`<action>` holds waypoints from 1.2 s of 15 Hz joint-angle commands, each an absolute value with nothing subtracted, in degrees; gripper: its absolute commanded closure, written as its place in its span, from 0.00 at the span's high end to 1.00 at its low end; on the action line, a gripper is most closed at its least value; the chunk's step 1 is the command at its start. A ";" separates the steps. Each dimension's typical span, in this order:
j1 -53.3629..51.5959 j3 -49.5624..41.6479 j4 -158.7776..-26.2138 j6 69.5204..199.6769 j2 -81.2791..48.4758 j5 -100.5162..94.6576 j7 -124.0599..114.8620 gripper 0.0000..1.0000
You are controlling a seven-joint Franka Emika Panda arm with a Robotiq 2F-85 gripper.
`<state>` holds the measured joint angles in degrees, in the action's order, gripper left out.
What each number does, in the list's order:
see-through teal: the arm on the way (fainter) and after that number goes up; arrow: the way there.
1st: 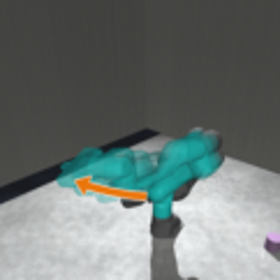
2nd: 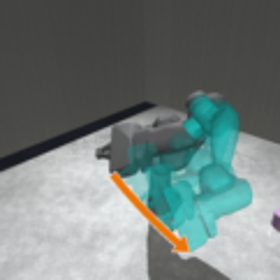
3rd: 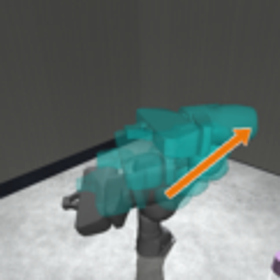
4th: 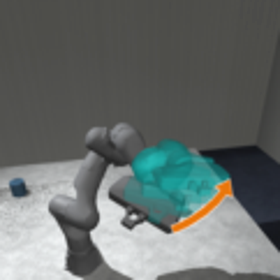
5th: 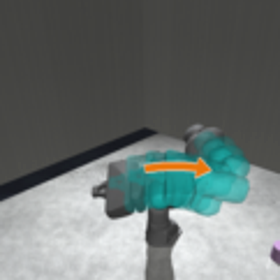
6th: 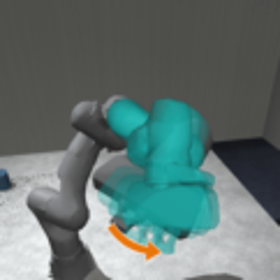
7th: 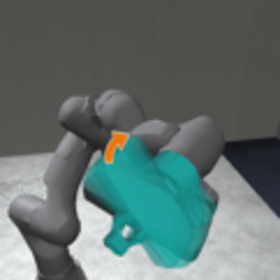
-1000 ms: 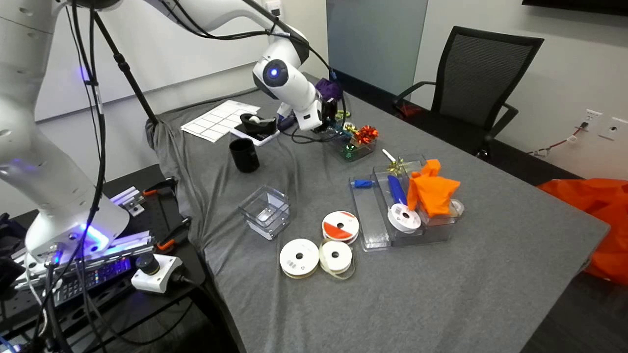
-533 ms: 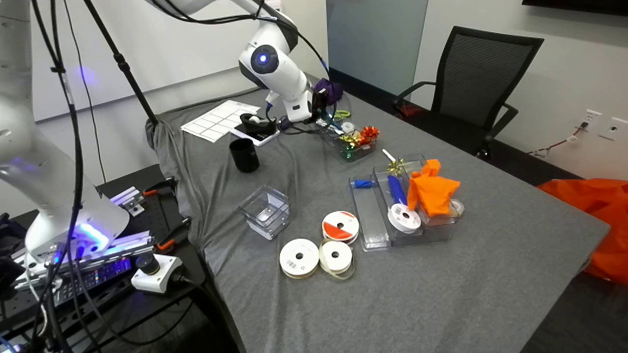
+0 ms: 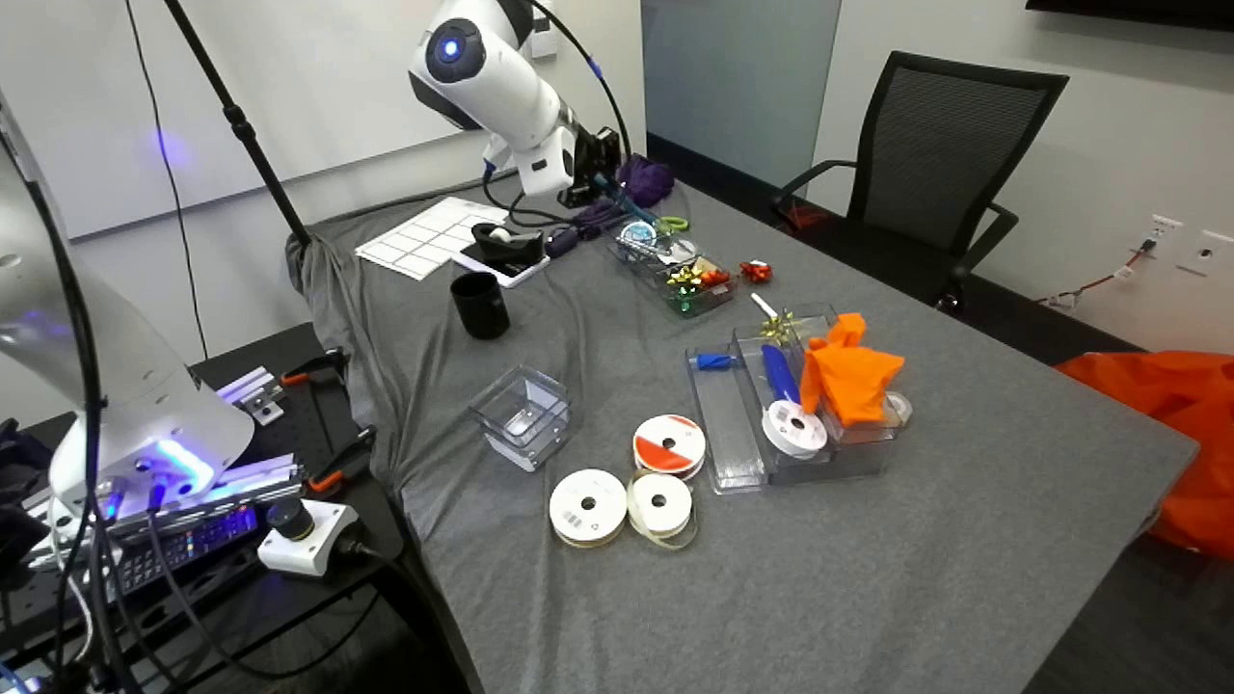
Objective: Put the scissors in the empty clear object
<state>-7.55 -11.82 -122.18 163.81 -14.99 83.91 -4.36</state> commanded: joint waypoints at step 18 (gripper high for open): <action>-15.40 -35.92 -119.56 171.61 -35.95 50.40 -59.08 0.04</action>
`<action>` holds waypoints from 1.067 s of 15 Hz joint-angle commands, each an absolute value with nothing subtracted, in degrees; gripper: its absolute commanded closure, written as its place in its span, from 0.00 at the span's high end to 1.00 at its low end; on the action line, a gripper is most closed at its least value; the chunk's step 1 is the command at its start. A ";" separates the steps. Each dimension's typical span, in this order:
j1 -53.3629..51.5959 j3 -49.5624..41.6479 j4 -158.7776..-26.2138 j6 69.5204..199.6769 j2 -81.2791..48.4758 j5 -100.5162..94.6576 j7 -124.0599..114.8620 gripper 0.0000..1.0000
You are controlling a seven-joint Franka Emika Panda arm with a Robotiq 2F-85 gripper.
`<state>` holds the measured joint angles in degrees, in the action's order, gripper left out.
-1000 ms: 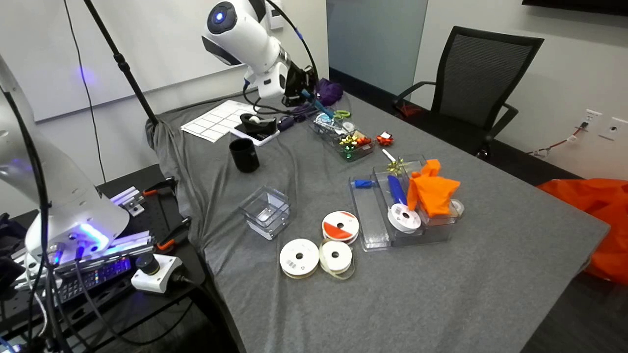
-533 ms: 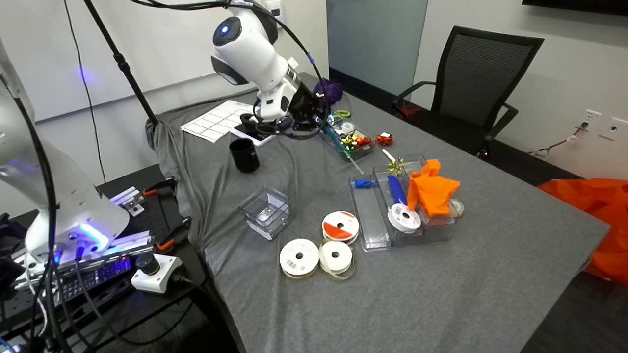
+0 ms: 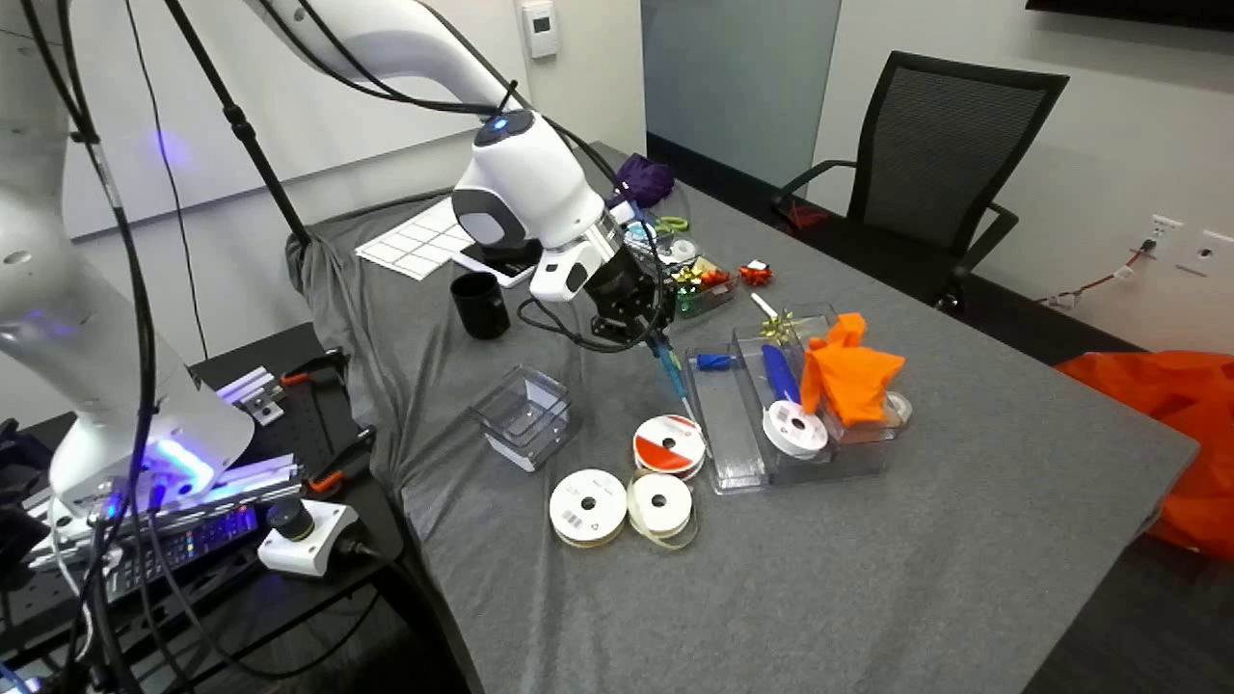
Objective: Put the scissors in the empty clear object
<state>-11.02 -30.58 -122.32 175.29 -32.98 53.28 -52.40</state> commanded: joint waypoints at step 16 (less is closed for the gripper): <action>-13.56 -35.69 -111.20 166.64 -37.54 36.14 -76.14 0.04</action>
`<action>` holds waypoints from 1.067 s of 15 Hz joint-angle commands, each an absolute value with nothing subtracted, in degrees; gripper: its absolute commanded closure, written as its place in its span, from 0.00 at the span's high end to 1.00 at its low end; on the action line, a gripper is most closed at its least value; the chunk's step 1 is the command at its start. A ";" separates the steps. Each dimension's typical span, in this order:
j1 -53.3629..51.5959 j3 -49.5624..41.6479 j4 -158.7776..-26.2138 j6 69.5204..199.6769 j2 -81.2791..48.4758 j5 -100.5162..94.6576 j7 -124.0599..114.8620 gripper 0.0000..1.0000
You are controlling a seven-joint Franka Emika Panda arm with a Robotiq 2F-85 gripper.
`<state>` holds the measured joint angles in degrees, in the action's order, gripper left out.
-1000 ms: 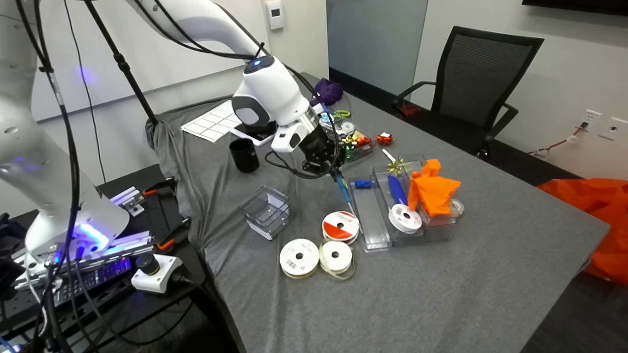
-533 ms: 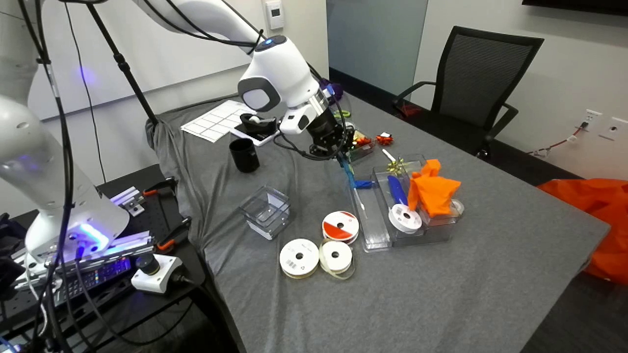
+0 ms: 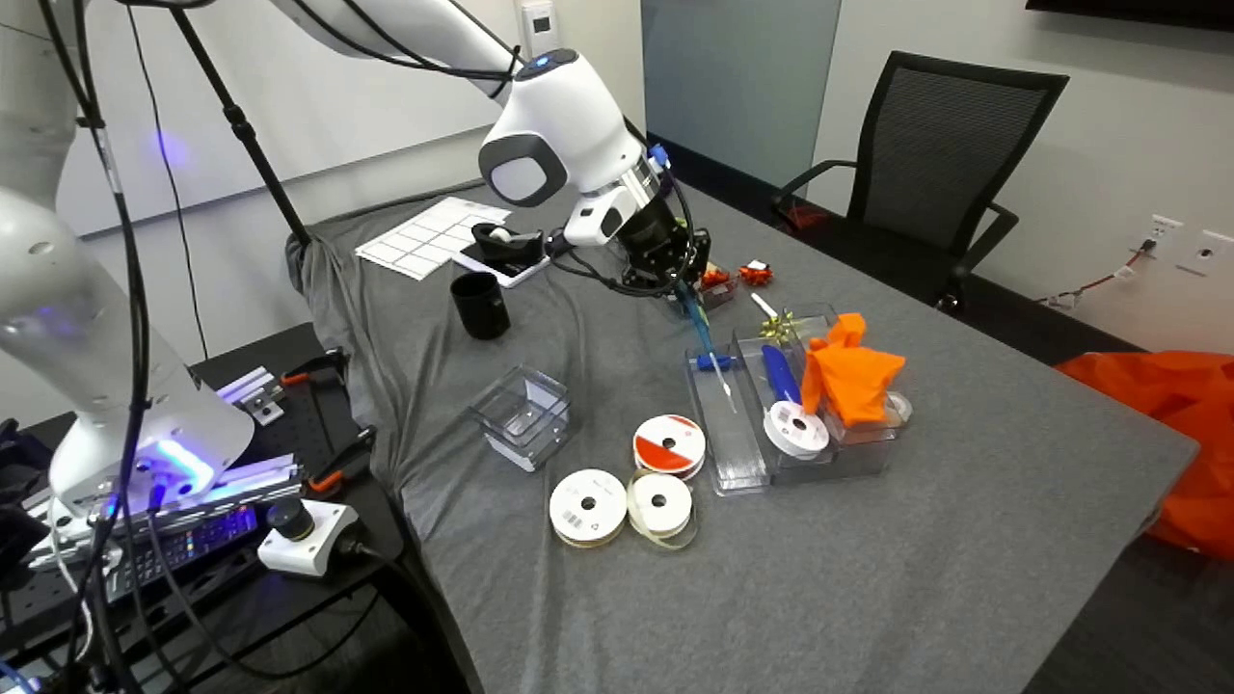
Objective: Put the scissors in the empty clear object
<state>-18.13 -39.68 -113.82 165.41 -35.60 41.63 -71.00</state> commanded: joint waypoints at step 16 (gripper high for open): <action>-4.96 -29.84 -103.24 168.81 -46.41 15.64 -95.59 0.04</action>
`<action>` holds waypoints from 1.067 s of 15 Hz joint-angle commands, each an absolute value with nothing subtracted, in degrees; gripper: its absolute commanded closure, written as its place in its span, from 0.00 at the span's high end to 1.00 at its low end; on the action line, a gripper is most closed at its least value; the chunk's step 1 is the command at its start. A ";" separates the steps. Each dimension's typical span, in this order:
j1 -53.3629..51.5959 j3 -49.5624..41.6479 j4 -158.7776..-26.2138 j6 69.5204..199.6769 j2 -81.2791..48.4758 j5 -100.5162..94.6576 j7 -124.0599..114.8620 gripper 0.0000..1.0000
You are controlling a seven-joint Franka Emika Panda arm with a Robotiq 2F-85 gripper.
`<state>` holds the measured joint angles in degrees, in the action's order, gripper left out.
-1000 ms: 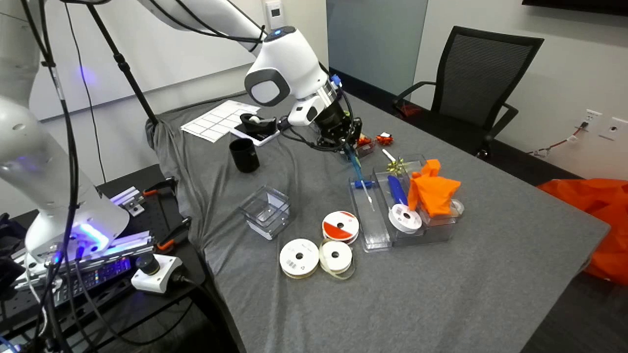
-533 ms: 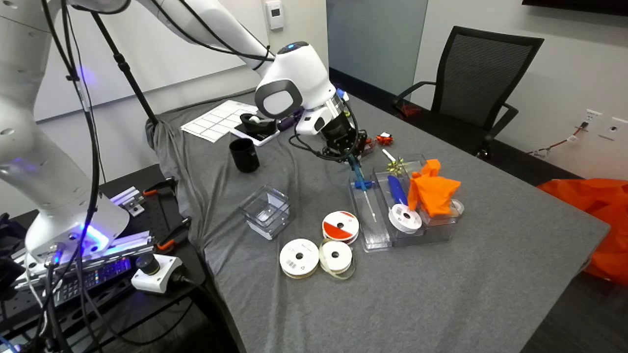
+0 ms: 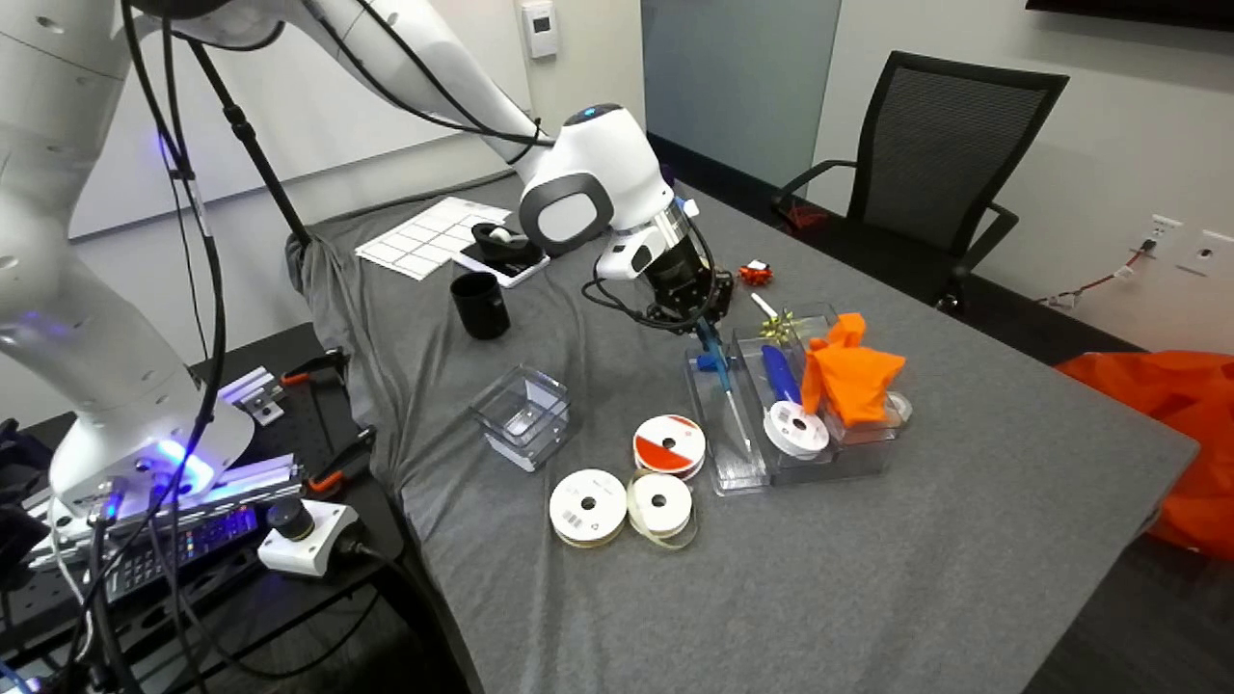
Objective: Put the scissors in the empty clear object
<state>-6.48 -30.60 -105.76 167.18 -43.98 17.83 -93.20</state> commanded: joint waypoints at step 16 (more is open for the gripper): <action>-1.77 -25.54 -104.56 180.40 -46.56 16.16 -89.82 0.90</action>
